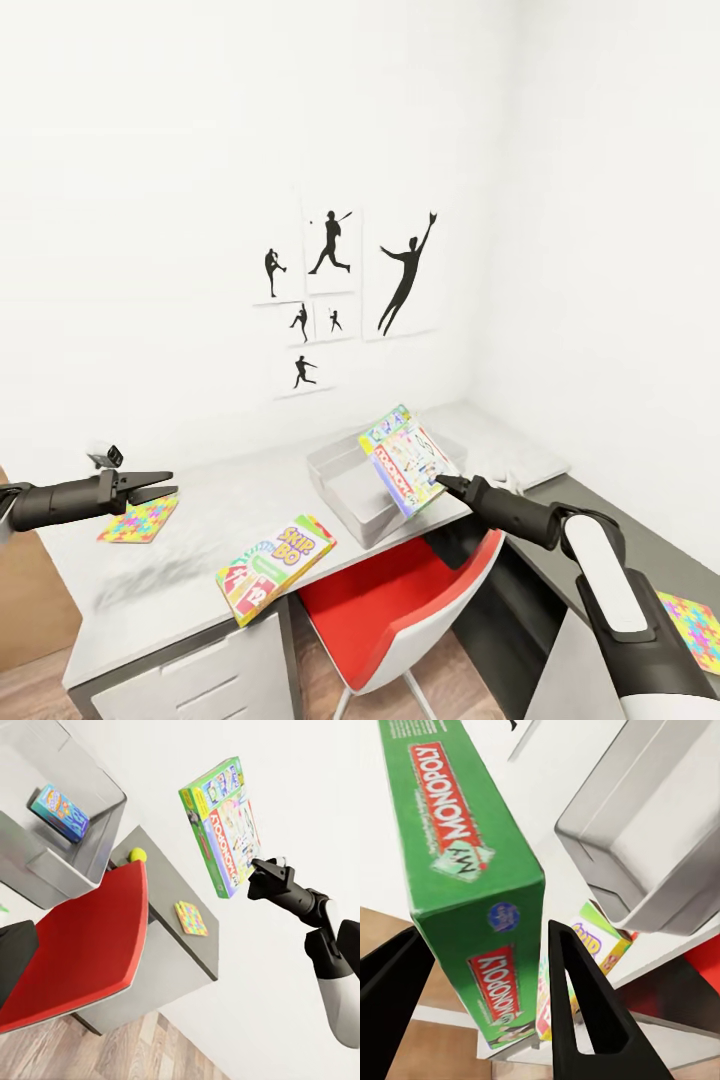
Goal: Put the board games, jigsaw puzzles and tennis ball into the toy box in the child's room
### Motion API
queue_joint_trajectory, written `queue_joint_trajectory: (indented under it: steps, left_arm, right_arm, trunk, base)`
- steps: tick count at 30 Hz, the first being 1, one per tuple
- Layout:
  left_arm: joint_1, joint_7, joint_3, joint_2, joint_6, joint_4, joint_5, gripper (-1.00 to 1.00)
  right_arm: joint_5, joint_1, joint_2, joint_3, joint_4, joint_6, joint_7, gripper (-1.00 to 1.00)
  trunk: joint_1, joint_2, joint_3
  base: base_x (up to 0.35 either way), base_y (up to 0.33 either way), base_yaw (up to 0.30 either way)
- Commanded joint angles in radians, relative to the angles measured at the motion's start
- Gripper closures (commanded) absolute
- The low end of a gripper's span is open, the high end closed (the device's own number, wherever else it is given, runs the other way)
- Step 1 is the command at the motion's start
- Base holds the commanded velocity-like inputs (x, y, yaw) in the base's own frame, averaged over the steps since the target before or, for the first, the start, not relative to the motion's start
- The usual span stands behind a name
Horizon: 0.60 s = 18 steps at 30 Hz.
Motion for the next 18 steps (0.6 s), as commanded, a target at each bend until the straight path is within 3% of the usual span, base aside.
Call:
queue_joint_trajectory:
  steps: [1, 18]
  left_arm:
    - [0.000, -0.004, 0.000, 0.000, 0.011, 0.000, 0.000, -1.00]
    - [0.000, -0.004, 0.000, 0.000, 0.009, 0.000, -0.001, -1.00]
  right_arm:
    - [0.004, 0.000, 0.000, -0.001, 0.000, 0.005, 0.005, 1.00]
    - [0.003, 0.000, 0.000, -0.001, 0.000, 0.005, 0.005, 1.00]
  trunk:
    - [0.000, -0.001, 0.000]
    - [0.000, -0.001, 0.000]
  base:
    - [0.000, 0.000, 0.010]
    - [0.068, 0.000, 0.001]
